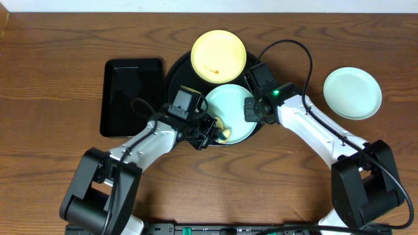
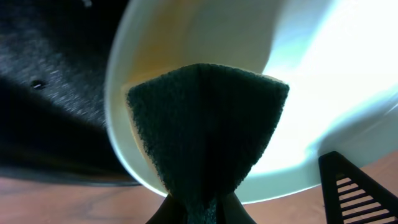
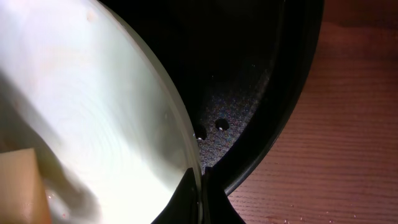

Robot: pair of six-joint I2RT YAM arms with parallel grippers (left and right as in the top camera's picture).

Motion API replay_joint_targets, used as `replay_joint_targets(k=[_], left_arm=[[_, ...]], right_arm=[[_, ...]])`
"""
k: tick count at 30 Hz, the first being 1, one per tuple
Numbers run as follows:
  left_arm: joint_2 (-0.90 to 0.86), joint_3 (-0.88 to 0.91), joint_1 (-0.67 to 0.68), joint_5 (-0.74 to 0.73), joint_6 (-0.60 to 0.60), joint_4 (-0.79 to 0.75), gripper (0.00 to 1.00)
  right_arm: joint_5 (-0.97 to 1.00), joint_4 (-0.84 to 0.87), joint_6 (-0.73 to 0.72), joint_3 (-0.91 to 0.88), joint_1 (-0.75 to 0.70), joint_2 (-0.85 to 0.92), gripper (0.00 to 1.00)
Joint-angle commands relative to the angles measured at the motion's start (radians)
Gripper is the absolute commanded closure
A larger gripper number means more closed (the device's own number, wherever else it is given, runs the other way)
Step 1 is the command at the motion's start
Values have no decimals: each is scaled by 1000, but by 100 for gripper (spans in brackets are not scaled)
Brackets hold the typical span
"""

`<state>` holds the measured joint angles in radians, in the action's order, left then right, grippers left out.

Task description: Clean dirty plates on tray and stack at the side

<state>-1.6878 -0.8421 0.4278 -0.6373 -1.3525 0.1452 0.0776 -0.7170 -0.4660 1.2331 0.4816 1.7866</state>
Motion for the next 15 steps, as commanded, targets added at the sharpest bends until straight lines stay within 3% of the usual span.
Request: replay_joint_targets(k=[1, 15], left_arm=[[-29, 8, -4, -7, 24, -29, 93], [-33, 8, -25, 50, 86, -31, 93]], right_arm=[[0, -1, 11, -5, 4, 7, 99], [0, -1, 11, -5, 4, 7, 99]])
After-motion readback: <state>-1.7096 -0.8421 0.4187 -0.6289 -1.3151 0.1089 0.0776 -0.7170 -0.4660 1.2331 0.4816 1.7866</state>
